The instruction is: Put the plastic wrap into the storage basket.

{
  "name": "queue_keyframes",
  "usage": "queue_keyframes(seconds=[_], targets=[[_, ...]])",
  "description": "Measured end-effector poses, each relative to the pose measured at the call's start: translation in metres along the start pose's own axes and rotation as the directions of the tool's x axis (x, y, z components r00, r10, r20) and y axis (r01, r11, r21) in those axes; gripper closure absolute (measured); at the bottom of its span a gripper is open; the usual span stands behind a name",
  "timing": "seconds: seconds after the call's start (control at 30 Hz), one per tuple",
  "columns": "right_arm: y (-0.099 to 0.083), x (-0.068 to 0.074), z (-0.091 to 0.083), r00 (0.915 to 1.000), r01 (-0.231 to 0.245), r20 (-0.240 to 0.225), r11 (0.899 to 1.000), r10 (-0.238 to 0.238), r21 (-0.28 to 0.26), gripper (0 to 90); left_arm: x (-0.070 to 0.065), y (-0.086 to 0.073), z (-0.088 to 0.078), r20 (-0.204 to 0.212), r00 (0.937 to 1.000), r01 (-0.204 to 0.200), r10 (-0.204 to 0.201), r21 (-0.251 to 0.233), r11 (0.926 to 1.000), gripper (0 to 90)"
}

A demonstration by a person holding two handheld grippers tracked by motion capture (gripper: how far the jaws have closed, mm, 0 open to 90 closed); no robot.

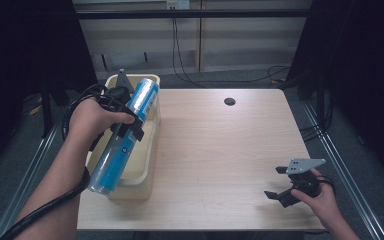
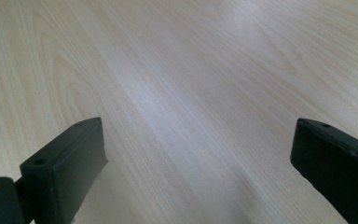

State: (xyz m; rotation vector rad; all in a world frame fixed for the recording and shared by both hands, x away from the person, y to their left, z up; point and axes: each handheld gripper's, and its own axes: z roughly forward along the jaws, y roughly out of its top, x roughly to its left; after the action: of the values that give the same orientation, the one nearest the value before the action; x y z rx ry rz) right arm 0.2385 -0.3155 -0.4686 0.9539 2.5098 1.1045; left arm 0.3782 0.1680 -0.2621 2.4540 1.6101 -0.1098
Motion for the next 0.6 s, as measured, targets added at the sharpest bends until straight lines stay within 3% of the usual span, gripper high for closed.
queue_keyframes(seconds=[0.6], targets=[[0.0, 0.0, 0.001, 1.0, 0.004, 0.002, 1.0, -0.004, 0.005, 3.1, 0.022, -0.003, 0.018, -0.005, 0.9986, 0.053, -0.053, -0.002, 0.9986, 32.2]])
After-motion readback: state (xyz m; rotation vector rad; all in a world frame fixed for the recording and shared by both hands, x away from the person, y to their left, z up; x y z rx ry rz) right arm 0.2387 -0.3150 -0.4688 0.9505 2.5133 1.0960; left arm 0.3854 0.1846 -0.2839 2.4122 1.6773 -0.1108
